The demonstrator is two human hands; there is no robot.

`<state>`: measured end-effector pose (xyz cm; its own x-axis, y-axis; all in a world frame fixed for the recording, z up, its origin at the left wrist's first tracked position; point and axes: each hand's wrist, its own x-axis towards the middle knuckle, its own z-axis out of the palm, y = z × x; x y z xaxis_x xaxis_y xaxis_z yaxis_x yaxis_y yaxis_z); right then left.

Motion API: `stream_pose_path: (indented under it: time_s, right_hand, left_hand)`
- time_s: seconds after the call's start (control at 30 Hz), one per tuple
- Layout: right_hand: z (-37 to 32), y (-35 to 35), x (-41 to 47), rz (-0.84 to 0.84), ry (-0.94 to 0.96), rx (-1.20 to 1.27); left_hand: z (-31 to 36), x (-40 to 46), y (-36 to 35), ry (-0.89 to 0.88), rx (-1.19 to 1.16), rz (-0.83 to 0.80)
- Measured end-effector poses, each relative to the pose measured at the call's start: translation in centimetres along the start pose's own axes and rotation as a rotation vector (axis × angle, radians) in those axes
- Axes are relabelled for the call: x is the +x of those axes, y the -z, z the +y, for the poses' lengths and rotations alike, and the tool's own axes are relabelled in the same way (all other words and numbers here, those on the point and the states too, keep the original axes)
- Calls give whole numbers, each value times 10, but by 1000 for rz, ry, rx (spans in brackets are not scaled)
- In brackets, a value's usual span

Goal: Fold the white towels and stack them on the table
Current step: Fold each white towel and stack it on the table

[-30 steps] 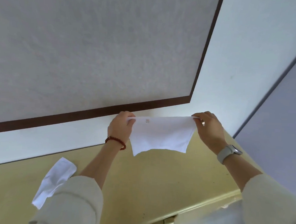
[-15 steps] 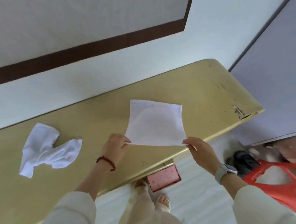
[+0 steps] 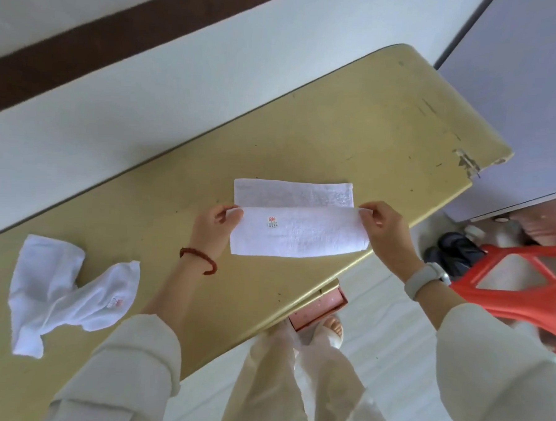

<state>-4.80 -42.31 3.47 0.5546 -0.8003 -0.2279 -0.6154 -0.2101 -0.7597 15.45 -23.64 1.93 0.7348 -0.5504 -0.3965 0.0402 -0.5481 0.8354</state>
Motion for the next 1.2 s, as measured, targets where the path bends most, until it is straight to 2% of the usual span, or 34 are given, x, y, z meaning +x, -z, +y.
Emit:
stream_pose_path:
  time_s: [0.13,0.37,0.57,0.73,0.87,0.93,1.03,1.1,1.2]
  right_hand:
    - [-3,-11,37,72,-26,37]
    - [17,-37,68,92,-77,-14]
    - [28,-48,79,149,-52,-120]
    - [31,-55,82,196,-21,-237]
    - [29,-56,81,251,3,-374]
    - [26,-59,80,301,160,-420]
    - [19,-76,84,314,462,-486]
    - [11,-93,88,248,528,-512]
    - [4,-111,91,203,536,-561]
  left_hand:
    - [9,34,-9,-18,4,68]
    - [-7,77,-21,-24,137,171]
    - [-18,94,-32,-91,225,219]
    - [-21,102,-37,-77,317,290]
    - [-9,100,-38,-85,528,347]
    - [-10,101,-36,-189,652,383]
    - [-17,104,-40,-517,746,305]
    - [-22,109,-45,-652,766,253]
    - [-27,113,-51,-738,784,274]
